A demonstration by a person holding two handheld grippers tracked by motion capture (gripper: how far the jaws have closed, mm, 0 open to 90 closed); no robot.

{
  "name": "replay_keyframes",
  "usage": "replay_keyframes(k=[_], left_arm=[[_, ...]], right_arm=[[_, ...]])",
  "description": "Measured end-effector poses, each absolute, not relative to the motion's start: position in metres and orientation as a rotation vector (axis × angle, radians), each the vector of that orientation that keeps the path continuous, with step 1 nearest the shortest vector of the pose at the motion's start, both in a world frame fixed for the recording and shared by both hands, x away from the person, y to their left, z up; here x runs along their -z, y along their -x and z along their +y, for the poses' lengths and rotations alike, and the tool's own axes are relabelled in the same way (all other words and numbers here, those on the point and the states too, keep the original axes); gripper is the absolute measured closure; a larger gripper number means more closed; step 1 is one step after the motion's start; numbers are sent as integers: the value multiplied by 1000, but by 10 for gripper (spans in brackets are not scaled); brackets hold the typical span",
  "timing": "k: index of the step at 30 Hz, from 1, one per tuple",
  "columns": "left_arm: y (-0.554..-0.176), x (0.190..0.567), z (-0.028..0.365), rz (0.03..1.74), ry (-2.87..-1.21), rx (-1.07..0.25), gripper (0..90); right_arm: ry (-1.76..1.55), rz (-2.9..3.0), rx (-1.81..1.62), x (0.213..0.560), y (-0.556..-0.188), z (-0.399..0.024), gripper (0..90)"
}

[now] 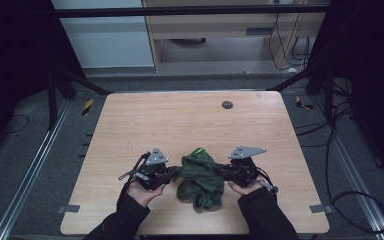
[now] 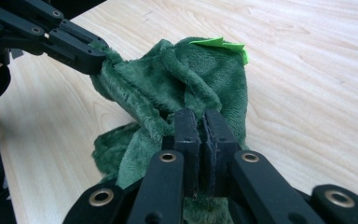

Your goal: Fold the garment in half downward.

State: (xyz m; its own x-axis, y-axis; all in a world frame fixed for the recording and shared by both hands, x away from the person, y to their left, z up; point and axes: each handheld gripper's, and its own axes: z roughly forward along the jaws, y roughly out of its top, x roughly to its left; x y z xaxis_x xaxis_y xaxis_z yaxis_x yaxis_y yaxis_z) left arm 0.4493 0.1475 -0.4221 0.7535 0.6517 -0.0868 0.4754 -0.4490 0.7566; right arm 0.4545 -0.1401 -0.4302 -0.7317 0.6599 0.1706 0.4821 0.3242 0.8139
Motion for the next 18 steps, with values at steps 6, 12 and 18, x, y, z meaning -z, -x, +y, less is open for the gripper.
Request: replay_keyframes(k=[6, 12, 18], left_arm=[[-442, 427, 145, 834, -2145, -253, 826], [-437, 436, 144, 827, -2176, -228, 825], [-433, 441, 141, 819, -2196, -215, 825]], right_arm=[[-1043, 2417, -1363, 436, -447, -141, 851], [-1052, 2438, -1369, 442, -439, -144, 850], [-1065, 2461, -1360, 448, -432, -145, 850]])
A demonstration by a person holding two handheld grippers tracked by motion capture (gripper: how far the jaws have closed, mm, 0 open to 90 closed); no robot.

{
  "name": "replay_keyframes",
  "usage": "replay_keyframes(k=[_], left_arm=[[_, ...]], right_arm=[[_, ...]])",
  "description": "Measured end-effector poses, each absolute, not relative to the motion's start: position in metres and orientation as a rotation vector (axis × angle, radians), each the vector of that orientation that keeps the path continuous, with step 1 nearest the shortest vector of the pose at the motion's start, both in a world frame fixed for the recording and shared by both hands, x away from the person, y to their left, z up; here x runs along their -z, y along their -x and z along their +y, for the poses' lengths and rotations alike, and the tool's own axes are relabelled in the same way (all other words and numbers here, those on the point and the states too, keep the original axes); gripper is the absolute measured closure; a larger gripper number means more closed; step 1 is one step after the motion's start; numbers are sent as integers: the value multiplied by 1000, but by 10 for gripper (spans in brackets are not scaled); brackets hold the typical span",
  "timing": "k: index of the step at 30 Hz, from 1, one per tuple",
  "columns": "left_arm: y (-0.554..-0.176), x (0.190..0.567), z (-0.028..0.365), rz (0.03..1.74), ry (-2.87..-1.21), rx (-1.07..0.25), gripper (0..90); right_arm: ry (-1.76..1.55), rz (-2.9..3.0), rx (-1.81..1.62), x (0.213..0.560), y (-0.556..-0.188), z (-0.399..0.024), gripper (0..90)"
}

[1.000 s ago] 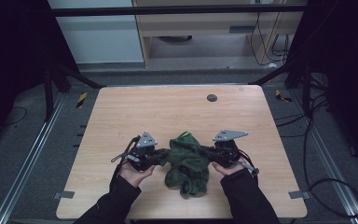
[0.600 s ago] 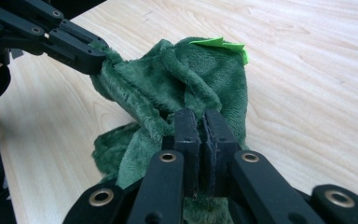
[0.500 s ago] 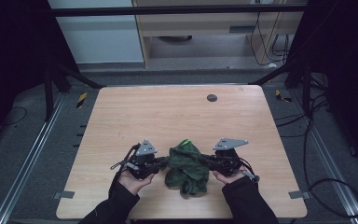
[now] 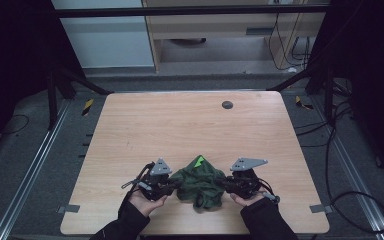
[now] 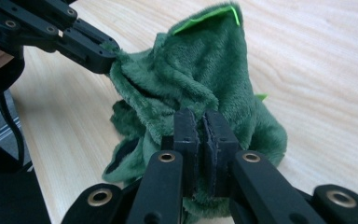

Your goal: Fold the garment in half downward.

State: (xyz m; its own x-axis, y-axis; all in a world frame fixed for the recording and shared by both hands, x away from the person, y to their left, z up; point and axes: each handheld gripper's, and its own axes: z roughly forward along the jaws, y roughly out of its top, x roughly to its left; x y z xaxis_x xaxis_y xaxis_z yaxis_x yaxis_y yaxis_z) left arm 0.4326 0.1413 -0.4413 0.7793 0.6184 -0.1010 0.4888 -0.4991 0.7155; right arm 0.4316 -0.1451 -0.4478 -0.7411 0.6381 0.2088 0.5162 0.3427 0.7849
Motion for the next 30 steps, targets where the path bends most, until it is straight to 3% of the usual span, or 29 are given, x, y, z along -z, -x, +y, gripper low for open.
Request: replay_keyframes(k=[30], left_arm=[[-423, 467, 134, 820, -2282, -128, 799]], right_arm=[[-1090, 2569, -1273, 476, -418, -146, 803]])
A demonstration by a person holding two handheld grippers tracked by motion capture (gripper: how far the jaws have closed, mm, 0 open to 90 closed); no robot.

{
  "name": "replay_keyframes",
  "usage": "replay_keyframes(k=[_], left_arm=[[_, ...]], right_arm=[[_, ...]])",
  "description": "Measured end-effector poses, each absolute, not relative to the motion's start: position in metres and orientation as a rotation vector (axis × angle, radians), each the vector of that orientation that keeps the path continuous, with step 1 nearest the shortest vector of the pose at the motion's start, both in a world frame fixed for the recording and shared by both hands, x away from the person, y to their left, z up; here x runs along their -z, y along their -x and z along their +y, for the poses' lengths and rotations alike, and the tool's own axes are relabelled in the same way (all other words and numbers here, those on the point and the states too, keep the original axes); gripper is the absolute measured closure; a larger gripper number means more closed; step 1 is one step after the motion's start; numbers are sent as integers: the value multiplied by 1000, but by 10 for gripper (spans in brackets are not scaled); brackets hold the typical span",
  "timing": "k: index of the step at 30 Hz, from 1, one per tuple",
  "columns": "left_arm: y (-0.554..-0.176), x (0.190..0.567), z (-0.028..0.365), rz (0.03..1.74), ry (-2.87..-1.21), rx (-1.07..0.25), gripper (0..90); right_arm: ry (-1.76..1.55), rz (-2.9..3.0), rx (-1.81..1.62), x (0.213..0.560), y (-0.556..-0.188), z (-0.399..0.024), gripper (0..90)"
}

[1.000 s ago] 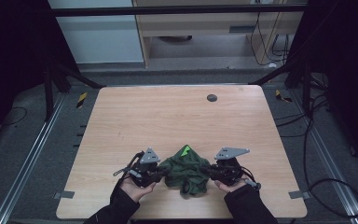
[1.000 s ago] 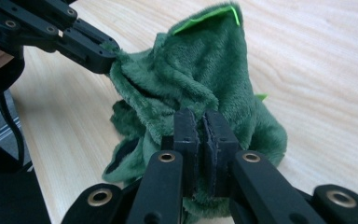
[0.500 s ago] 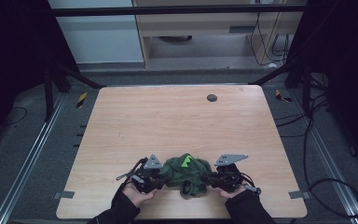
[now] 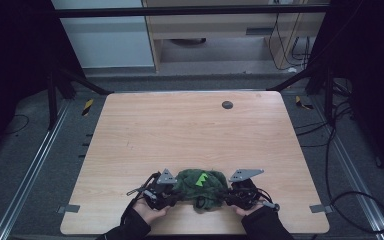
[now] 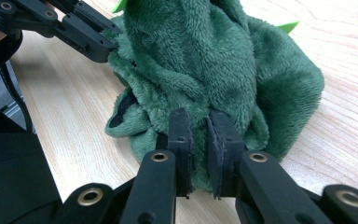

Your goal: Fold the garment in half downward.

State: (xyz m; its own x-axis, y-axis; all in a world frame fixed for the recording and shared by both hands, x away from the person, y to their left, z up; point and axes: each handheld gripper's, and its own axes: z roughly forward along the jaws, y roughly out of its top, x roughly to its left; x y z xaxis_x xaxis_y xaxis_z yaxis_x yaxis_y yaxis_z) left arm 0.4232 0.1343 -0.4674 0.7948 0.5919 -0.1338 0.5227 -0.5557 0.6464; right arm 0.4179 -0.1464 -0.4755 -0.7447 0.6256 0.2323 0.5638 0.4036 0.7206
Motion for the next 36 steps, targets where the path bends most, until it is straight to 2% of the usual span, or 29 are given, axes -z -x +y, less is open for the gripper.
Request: replay_keyframes(k=[14, 25, 36], left_arm=[[-425, 447, 144, 842, -2223, -147, 678], [-432, 440, 152, 874, -2187, -174, 689], [-442, 440, 162, 932, -2176, -207, 718]], right_arm=[[-1064, 2514, -1342, 458, -414, -147, 732], [-1056, 2445, -1401, 442, -417, -152, 707], [-1049, 2368, -1422, 431, -441, -133, 670]])
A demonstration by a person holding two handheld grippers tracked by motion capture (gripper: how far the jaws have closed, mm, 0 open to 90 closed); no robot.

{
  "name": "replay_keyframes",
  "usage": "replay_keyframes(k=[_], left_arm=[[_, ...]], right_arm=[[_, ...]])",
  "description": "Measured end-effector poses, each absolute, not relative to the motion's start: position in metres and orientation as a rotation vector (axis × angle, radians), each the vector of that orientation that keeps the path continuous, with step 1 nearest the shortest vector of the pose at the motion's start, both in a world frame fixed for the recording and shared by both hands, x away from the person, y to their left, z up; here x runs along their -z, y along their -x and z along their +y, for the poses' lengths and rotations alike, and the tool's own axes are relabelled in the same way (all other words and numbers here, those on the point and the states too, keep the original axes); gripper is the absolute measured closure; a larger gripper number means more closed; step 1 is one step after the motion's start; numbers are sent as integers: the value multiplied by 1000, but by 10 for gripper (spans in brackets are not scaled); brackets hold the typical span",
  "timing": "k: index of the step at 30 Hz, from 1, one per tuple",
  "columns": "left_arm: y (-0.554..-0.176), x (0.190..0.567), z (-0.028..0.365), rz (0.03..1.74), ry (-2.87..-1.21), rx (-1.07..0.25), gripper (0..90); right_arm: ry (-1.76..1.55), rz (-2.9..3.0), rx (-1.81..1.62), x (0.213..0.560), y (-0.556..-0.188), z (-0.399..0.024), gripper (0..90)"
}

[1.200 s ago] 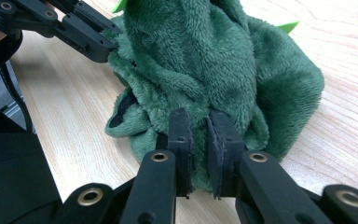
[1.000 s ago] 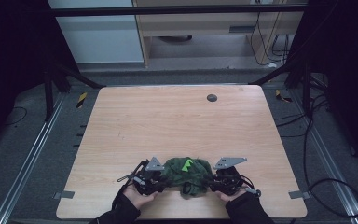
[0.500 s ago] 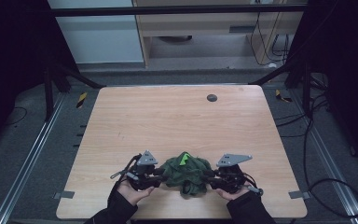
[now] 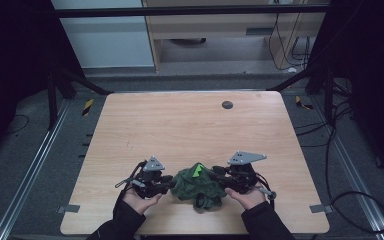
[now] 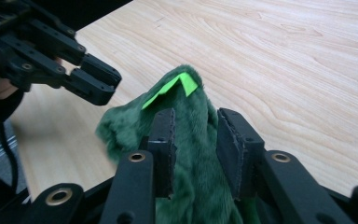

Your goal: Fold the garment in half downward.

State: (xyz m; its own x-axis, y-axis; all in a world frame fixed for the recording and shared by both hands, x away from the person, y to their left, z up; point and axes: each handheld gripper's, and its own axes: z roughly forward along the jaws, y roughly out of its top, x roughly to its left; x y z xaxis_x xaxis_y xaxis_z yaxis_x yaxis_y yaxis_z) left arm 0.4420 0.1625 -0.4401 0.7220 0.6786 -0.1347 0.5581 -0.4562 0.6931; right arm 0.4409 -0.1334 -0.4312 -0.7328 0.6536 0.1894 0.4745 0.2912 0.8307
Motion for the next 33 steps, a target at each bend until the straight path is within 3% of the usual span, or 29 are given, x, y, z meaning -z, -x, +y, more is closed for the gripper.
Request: replay_keyframes(k=[7, 16, 33], left_arm=[[-447, 441, 169, 963, -2162, -230, 724], [-449, 442, 172, 974, -2160, -236, 736], [-468, 435, 145, 900, -2128, -216, 887]], right_arm=[[-1070, 2402, -1400, 443, -451, -123, 675], [-1056, 2452, -1377, 448, -450, -122, 874], [-932, 2520, -1467, 442, -430, -129, 887]])
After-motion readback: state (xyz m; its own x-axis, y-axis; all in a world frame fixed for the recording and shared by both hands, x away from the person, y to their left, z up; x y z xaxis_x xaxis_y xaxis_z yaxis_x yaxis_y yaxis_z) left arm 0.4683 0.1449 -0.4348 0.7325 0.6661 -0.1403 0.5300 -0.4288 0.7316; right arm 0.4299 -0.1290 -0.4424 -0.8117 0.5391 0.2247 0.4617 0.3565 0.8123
